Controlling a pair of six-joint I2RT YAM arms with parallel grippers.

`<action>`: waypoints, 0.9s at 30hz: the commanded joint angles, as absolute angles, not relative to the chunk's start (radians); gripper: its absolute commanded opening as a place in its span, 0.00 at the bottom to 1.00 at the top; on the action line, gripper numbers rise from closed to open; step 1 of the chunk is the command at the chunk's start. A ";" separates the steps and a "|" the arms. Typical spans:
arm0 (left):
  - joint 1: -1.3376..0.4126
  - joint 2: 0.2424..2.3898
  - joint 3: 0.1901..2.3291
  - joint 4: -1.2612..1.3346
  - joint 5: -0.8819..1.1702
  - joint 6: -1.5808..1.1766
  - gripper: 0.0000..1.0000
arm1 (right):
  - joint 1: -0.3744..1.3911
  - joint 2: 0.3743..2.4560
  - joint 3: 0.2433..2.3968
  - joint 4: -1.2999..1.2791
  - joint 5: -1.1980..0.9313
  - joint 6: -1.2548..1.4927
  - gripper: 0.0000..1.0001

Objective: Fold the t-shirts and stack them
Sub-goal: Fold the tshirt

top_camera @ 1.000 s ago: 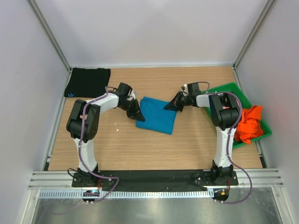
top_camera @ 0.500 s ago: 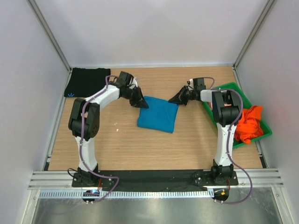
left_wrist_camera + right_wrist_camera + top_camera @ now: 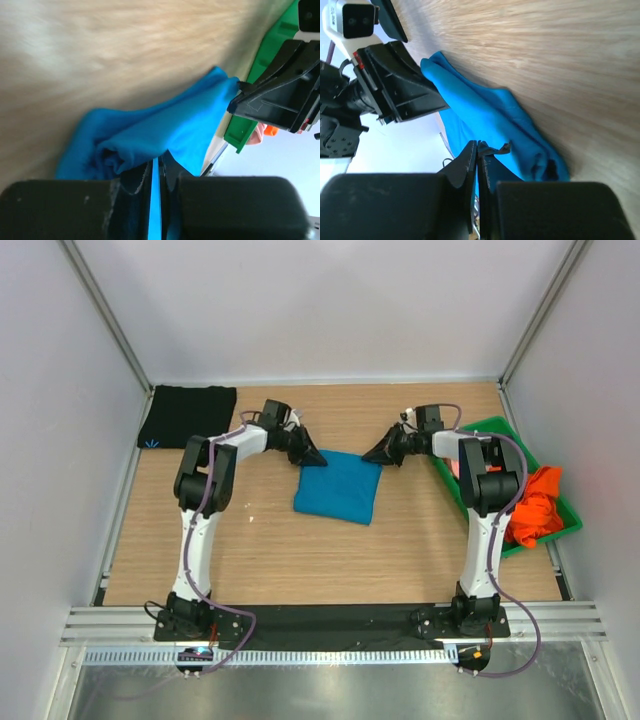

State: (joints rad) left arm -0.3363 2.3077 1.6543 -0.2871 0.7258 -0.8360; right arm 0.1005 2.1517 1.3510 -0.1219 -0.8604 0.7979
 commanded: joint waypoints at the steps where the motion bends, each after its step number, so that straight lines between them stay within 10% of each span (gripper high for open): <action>1: -0.302 2.318 1.672 -0.187 0.752 -0.845 0.08 | 0.087 2.192 1.342 -0.046 -0.896 0.799 0.09; 18: -0.291 2.079 1.596 -0.285 0.796 -0.799 0.20 | 0.129 2.116 1.713 -0.705 -0.690 0.410 0.11; 27: -0.319 1.953 1.291 -0.206 0.815 -0.860 0.19 | 0.354 2.066 1.496 -0.490 -0.914 0.589 0.11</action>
State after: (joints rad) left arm -0.3126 1.9388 1.4029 -0.2371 0.7856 -0.8299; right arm 0.3000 2.0991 1.6085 -0.6048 -0.8036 0.4862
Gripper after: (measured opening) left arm 0.190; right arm 0.111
